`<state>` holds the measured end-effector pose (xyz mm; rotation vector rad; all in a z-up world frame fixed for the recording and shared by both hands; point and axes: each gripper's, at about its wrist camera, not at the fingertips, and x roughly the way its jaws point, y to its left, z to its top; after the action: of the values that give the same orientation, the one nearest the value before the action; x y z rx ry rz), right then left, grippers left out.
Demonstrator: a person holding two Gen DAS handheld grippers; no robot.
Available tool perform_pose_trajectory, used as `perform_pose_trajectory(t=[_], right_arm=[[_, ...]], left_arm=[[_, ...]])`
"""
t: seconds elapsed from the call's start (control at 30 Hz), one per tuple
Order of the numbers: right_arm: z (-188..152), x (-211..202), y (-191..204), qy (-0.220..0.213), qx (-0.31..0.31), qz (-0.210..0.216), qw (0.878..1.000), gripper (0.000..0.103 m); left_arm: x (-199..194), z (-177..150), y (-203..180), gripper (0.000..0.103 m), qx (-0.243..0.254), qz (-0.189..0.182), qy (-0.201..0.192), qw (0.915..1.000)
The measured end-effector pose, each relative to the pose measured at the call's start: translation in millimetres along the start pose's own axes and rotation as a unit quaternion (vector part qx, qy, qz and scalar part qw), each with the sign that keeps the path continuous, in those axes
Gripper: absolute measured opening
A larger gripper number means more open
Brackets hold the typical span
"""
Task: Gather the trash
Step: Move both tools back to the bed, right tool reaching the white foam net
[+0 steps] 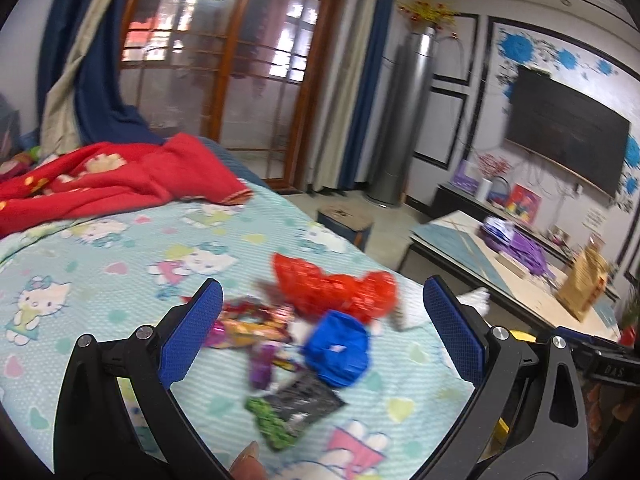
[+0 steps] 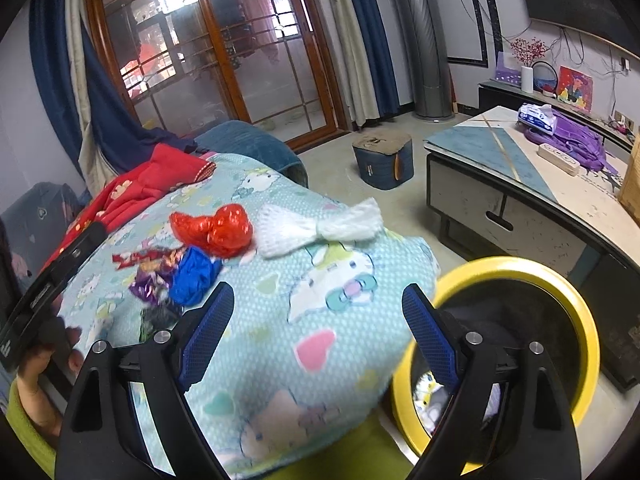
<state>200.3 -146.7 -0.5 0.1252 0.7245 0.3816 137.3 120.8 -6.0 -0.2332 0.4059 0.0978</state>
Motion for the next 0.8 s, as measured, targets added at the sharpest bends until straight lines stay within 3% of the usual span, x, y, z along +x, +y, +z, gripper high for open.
perform_pose_trajectory(t=[0.3, 0.5, 0.63, 0.73, 0.8], right_arm=[[36.1, 67.7, -15.4, 0.016, 0.029, -0.038, 0.999, 0.083], [44.8, 108.7, -30.8, 0.040, 0.052, -0.048, 0.997, 0.083], [45.1, 132.4, -46.5, 0.065, 0.091, -0.039, 0.993, 0.071], [42.6, 141.0, -50.7, 0.075, 0.104, -0.020, 0.992, 0.045], [40.5, 139.3, -48.0, 0.071, 0.095, -0.018, 0.993, 0.035]], left_arm=[[10.7, -3.4, 60.2, 0.092, -0.064, 0.041, 0.008, 0.9971], [21.6, -11.0, 89.4, 0.092, -0.122, 0.035, 0.016, 0.9918], [32.9, -15.8, 92.8, 0.092, -0.149, 0.013, 0.028, 0.9884], [37.5, -17.7, 95.6, 0.092, -0.165, 0.000, 0.028, 0.9859], [40.5, -17.4, 96.0, 0.081, -0.172, -0.010, 0.029, 0.9847]])
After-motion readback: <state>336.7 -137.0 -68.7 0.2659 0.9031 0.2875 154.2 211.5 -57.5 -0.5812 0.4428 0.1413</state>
